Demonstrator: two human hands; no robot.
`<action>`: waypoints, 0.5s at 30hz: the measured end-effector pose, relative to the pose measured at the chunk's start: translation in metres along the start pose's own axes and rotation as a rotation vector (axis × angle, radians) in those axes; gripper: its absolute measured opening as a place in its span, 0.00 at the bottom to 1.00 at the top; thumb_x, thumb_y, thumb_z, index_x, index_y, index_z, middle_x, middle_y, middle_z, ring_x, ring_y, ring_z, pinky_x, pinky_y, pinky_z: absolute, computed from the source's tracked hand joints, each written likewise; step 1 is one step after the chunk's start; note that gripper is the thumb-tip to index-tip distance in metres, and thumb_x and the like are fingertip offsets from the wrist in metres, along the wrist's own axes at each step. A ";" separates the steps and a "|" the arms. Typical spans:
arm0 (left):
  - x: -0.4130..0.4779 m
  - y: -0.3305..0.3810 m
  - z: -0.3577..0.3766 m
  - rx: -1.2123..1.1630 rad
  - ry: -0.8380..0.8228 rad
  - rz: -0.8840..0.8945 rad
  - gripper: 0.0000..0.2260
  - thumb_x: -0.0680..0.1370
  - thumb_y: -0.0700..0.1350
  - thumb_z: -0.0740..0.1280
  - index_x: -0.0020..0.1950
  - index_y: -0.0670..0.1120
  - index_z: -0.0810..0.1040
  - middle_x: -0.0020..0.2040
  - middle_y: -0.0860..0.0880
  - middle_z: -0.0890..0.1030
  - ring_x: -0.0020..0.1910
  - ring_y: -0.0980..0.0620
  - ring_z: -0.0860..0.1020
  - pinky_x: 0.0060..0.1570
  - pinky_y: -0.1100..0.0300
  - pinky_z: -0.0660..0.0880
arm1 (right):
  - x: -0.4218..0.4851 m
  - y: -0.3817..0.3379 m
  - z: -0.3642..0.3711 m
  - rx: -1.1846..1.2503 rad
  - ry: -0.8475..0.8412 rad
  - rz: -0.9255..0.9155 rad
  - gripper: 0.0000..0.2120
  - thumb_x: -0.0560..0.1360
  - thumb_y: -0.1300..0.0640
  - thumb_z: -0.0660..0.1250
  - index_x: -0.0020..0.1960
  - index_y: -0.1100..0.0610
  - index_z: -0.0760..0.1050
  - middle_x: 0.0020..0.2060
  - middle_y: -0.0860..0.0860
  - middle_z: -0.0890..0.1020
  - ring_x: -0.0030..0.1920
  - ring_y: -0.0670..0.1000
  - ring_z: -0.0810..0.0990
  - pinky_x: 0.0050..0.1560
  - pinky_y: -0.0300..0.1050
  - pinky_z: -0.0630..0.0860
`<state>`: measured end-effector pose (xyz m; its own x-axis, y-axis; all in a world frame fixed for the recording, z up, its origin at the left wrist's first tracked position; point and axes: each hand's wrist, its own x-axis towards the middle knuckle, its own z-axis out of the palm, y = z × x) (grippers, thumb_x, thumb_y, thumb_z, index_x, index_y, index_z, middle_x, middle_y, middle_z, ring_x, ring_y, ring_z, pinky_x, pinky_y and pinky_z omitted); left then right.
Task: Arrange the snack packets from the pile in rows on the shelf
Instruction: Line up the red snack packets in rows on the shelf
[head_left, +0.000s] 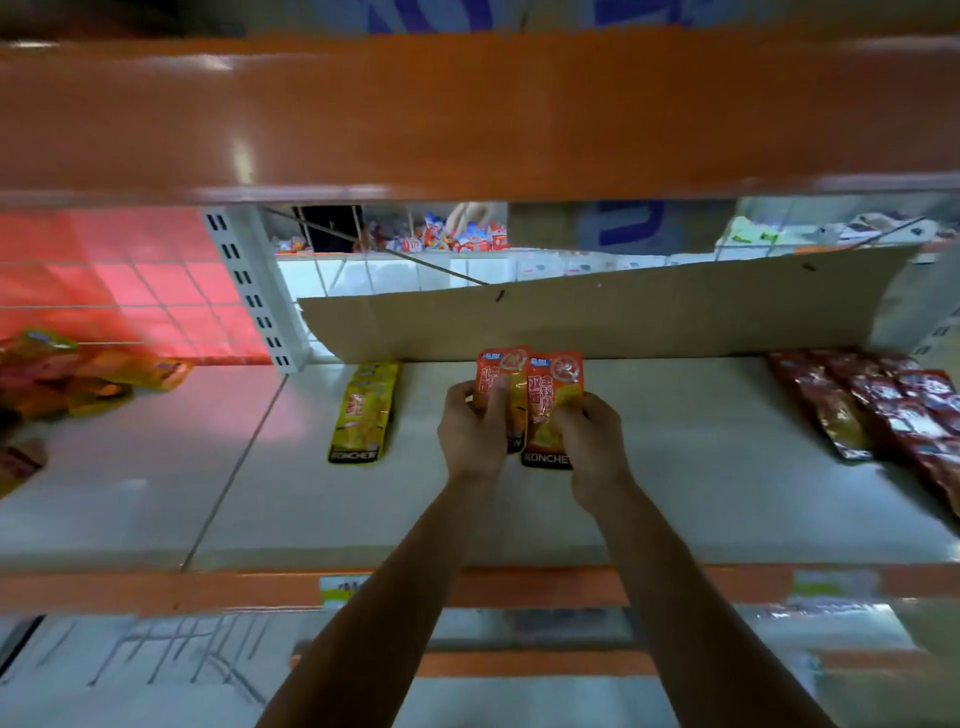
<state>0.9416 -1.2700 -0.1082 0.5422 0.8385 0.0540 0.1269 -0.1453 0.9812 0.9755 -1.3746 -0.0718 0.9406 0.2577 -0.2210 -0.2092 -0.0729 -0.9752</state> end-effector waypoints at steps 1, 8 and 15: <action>-0.009 0.001 0.013 0.006 -0.029 0.004 0.19 0.77 0.60 0.64 0.59 0.47 0.74 0.42 0.58 0.78 0.39 0.63 0.76 0.34 0.70 0.70 | 0.001 0.001 -0.017 0.003 0.014 -0.005 0.05 0.74 0.61 0.64 0.48 0.59 0.78 0.43 0.57 0.83 0.44 0.59 0.84 0.48 0.59 0.81; -0.055 0.016 0.098 0.095 -0.181 0.030 0.13 0.82 0.52 0.57 0.60 0.45 0.72 0.44 0.56 0.74 0.40 0.63 0.74 0.31 0.74 0.66 | 0.013 0.004 -0.115 0.009 0.153 0.005 0.06 0.77 0.57 0.61 0.46 0.57 0.77 0.43 0.57 0.83 0.44 0.57 0.82 0.47 0.53 0.80; -0.064 0.040 0.151 0.072 -0.357 -0.025 0.09 0.80 0.51 0.61 0.54 0.49 0.77 0.44 0.55 0.77 0.42 0.59 0.76 0.35 0.67 0.68 | 0.028 0.002 -0.165 0.058 0.294 0.011 0.09 0.78 0.55 0.60 0.47 0.58 0.77 0.45 0.58 0.83 0.47 0.59 0.82 0.51 0.60 0.80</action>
<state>1.0373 -1.4086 -0.1008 0.7922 0.6082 -0.0505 0.1951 -0.1741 0.9652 1.0454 -1.5265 -0.0772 0.9735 -0.0333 -0.2263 -0.2270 -0.0170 -0.9737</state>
